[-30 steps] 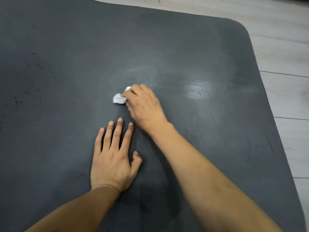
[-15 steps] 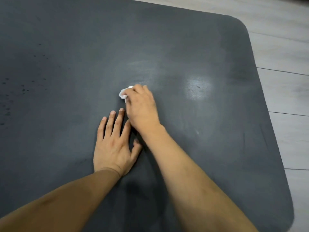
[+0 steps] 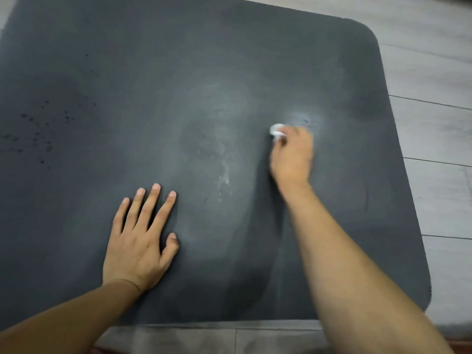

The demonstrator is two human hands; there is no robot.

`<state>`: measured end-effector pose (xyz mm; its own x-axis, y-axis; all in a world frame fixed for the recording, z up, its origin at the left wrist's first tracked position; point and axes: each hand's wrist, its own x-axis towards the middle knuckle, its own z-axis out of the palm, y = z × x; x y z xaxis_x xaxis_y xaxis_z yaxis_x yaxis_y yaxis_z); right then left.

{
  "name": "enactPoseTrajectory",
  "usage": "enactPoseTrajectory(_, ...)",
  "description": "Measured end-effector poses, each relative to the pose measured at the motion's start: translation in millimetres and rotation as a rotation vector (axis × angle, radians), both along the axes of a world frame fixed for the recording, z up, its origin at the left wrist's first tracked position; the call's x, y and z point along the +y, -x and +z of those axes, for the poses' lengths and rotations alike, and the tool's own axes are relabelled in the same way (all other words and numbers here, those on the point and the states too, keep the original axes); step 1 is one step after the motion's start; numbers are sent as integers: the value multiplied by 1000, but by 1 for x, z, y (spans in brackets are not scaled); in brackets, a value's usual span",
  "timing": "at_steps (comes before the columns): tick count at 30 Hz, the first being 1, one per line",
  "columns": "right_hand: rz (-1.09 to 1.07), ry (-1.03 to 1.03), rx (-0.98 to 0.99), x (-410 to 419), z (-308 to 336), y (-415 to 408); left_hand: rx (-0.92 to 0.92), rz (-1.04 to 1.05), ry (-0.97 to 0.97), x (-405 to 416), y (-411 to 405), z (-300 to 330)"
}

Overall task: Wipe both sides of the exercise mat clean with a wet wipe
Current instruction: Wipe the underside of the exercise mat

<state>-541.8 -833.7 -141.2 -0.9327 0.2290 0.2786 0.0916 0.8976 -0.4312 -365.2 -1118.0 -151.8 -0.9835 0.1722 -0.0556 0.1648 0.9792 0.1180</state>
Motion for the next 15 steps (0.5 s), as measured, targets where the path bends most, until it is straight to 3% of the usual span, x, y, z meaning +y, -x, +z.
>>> enactPoseTrajectory(4, 365, 27, 26, -129, -5, -15, 4, 0, 16, -4, -1, -4)
enactPoseTrajectory(8, 527, -112, 22, -71, -10, -8, 13, 0, 10, -2, 0, -4)
enactPoseTrajectory(11, 332, -207, -26, 27, -4, -17, 19, 3, 2, -2, 0, -4)
enactPoseTrajectory(15, -112, -350, -198, 115, 5, -33, 14, 6, 0, -2, 0, -3)
